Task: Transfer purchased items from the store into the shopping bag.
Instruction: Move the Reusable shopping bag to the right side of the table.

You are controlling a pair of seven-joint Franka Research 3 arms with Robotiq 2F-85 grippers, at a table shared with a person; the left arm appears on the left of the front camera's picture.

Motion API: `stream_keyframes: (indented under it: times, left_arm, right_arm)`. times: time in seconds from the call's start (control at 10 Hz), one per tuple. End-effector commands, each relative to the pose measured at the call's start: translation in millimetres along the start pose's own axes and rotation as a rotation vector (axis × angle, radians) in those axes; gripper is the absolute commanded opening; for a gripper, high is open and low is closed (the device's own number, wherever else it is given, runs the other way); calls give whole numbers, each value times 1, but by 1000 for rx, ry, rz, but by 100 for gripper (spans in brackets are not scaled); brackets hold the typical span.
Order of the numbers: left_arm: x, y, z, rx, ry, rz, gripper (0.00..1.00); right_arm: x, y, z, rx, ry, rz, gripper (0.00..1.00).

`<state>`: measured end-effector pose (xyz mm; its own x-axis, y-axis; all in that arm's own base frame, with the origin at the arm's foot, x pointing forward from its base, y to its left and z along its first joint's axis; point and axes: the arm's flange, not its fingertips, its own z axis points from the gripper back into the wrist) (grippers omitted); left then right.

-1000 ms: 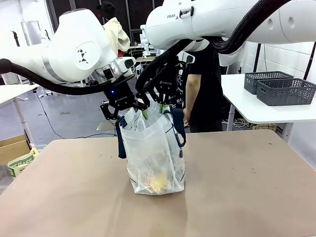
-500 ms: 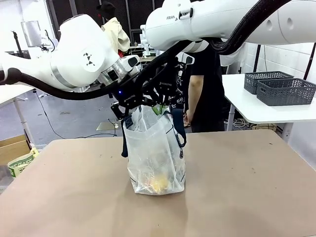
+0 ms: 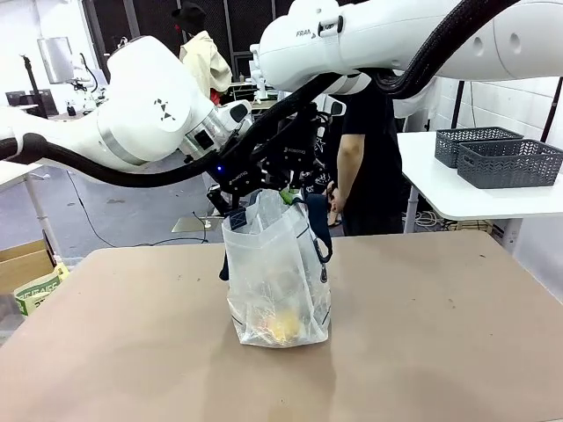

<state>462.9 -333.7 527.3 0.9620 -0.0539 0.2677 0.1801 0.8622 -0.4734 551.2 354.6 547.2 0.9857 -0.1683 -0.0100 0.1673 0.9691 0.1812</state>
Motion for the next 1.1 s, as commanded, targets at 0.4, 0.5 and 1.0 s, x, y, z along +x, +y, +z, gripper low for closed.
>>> stream_keyframes:
  times: [0.4, 0.5, 1.0]
  left_arm:
    - [0, 3, 8, -90, -69, -30, 100]
    - [0, 3, 7, -101, -71, -29, 100]
    - [0, 0, -8, -99, -24, -49, 100]
  right_arm:
    - [2, 0, -7, -9, 19, -4, 0]
    - [2, 1, -7, -10, 21, -3, 0]
    - [1, 6, -11, 11, 15, 19, 0]
